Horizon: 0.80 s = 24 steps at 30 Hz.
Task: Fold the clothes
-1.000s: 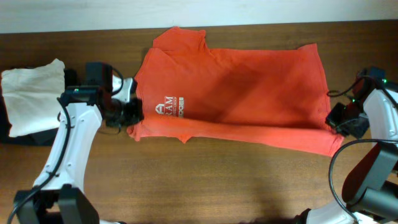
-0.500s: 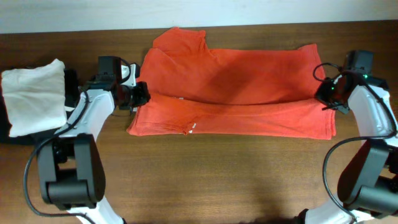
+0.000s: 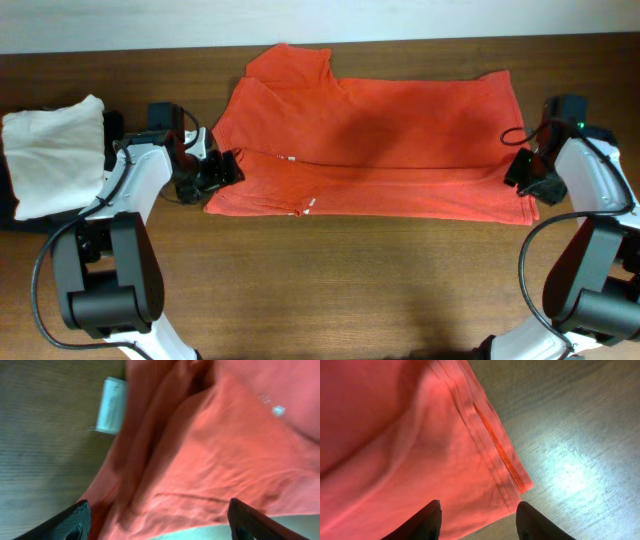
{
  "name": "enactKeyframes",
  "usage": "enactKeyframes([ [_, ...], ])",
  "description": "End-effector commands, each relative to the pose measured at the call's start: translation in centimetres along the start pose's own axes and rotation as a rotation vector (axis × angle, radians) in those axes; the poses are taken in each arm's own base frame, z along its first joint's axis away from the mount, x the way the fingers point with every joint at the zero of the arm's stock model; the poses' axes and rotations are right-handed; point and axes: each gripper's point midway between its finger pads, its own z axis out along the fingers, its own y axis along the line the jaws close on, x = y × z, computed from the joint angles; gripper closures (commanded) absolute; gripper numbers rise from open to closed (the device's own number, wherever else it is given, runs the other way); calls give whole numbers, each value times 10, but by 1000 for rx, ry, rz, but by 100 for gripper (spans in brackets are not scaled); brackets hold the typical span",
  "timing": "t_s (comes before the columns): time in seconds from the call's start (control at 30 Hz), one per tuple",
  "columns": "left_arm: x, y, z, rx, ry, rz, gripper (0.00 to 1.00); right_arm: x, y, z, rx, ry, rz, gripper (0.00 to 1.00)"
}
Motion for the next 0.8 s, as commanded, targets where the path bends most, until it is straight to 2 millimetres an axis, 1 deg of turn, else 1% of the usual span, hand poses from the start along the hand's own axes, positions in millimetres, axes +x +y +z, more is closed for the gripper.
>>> enactKeyframes([
  [0.0, 7, 24, 8, -120, 20, -9, 14, 27, -15, 29, 88, 53, -12, 49],
  [0.03, 9, 26, 10, -123, 22, -9, 21, 32, -17, 34, 98, 56, -13, 51],
  [0.07, 10, 27, 14, -123, 25, -10, 33, 37, -19, 40, 106, 61, -14, 52],
  [0.1, 16, 31, 22, -126, 35, -12, 37, 44, -20, 47, 109, 62, -6, 53],
  [0.13, 18, 32, 24, -127, 41, -14, 37, 45, -20, 50, 110, 60, 2, 54],
  [0.27, 29, 40, 39, -135, 78, -24, 37, 48, -20, 59, 104, 39, 23, 62],
  [0.33, 33, 42, 42, -138, 93, -28, 44, 52, -20, 62, 106, 43, 22, 70],
  [0.4, 39, 44, 44, -142, 110, -33, 51, 57, -22, 66, 110, 46, 21, 78],
  [0.43, 42, 44, 44, -144, 121, -36, 59, 59, -22, 68, 110, 47, 21, 81],
  [0.47, 45, 45, 43, -149, 134, -40, 63, 61, -22, 69, 111, 49, 20, 83],
  [0.57, 56, 53, 40, -192, 175, -51, 72, 68, -24, 71, 116, 68, 16, 96],
  [0.63, 61, 59, 37, -227, 194, -55, 82, 73, -25, 71, 123, 87, 21, 96],
  [0.67, 65, 63, 36, -249, 208, -56, 96, 80, -28, 70, 137, 114, 33, 96],
  [0.7, 68, 65, 35, -261, 220, -58, 100, 85, -31, 69, 147, 135, 33, 96],
  [0.77, 77, 69, 31, -288, 258, -65, 100, 98, -42, 66, 187, 190, 48, 96],
])
